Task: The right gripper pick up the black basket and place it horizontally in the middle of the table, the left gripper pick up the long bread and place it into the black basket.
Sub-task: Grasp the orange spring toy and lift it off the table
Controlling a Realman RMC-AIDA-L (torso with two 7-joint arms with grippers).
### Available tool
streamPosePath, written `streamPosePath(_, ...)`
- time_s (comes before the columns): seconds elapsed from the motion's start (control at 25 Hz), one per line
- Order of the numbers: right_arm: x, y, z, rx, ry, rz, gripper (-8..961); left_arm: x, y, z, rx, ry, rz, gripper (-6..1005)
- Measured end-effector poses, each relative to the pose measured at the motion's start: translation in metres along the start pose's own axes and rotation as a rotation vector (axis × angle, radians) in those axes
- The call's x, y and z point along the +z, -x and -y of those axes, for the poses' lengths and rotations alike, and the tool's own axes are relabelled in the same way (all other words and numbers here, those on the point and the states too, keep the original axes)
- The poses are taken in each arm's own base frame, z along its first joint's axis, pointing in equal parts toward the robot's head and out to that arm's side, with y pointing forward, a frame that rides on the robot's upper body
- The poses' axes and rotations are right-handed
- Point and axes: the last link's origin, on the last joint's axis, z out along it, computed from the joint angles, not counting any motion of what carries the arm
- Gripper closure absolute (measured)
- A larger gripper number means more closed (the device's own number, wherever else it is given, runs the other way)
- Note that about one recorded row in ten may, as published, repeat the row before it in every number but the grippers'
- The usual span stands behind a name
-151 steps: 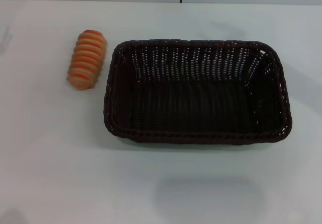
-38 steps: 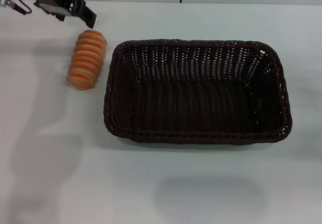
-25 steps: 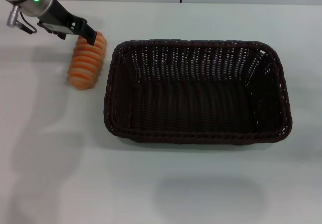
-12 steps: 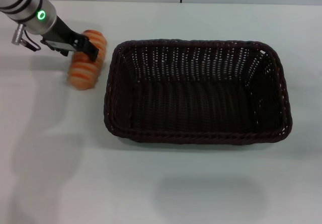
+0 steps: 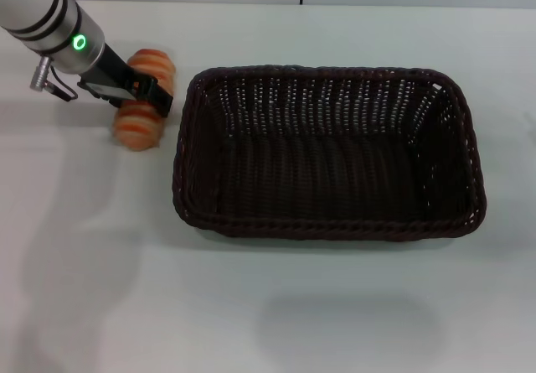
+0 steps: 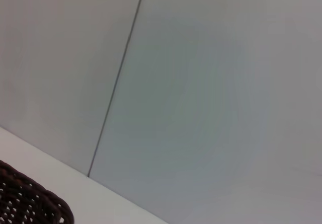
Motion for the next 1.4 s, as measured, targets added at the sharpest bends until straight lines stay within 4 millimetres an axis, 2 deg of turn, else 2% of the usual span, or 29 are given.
streamPosePath(0.4,0.002,0.003,-0.001,-0.006,0.009,0.008,461,0.002,0.003,0.003,-0.017,-0.017,-0.008,208)
streamPosePath(0.72,0.001,0.003,-0.002,-0.006,0.012,0.010,461,0.004,0.001,-0.010,0.123,-0.085,-0.019,361)
streamPosePath(0.84,0.001,0.003,-0.002,-0.006,0.012,0.011,461,0.004,0.000,-0.010,0.124,-0.086,-0.031,386)
streamPosePath(0.92,0.001,0.004,-0.002,-0.013,0.016,0.013,461,-0.003,-0.003,-0.007,0.115,-0.094,-0.104,402)
streamPosePath(1.28,-0.001,0.005,-0.003,-0.014,0.015,0.016,461,-0.013,-0.007,-0.002,0.111,-0.108,-0.186,479)
streamPosePath(1.4,-0.001,0.006,-0.002,-0.013,0.015,0.018,461,-0.027,-0.010,-0.002,0.129,-0.108,-0.238,503)
